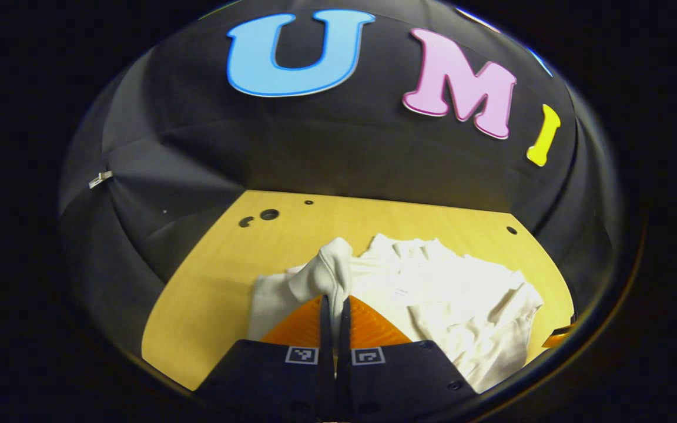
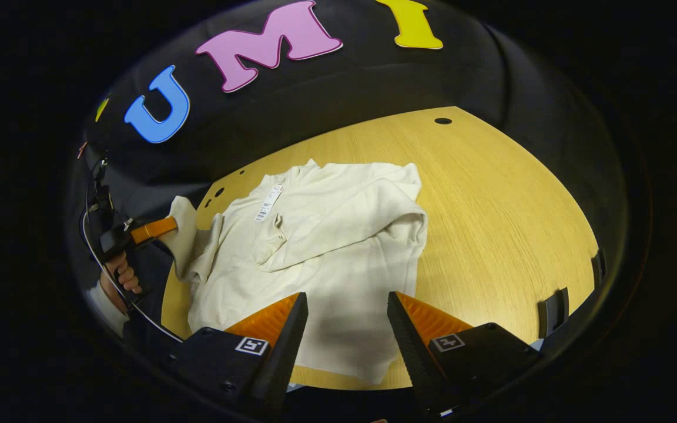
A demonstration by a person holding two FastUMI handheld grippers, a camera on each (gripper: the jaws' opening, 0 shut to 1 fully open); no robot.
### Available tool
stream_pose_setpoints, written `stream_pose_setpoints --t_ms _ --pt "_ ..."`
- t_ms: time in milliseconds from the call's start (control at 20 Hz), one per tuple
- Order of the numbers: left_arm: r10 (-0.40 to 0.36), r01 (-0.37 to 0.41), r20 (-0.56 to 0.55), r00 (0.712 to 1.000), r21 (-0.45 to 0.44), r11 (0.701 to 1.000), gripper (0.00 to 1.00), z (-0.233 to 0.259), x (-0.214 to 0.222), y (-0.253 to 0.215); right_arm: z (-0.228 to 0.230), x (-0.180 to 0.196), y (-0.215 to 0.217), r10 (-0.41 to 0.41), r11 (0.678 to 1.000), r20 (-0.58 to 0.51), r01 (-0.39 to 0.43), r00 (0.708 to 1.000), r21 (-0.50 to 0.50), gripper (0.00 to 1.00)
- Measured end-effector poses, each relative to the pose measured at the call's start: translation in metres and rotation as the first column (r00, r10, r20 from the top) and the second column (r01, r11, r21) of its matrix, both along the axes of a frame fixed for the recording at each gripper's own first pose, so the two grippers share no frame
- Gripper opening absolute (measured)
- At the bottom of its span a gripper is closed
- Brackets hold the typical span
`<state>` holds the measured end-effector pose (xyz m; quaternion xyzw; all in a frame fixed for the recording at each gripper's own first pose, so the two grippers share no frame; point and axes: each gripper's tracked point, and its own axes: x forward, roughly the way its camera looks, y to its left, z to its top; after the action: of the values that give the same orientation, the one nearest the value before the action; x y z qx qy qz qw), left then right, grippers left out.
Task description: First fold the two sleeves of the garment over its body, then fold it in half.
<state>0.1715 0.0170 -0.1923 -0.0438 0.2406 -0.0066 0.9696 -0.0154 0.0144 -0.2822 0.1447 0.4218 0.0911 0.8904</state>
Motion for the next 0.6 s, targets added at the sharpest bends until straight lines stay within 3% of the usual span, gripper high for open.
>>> stream_pose_setpoints --t_ms 350,600 --pt "-0.065 0.066 -0.031 0.997 0.027 0.997 0.06 -0.025 0.014 -0.092 -0.012 0.008 -0.029 -0.006 1.0 -0.022 0.006 1.0 0.016 0.85" --pt "-0.068 0.071 -0.076 0.995 0.042 0.997 0.06 -0.053 0.023 -0.126 -0.024 0.013 -0.045 -0.009 1.0 -0.036 0.01 0.999 0.023 0.85"
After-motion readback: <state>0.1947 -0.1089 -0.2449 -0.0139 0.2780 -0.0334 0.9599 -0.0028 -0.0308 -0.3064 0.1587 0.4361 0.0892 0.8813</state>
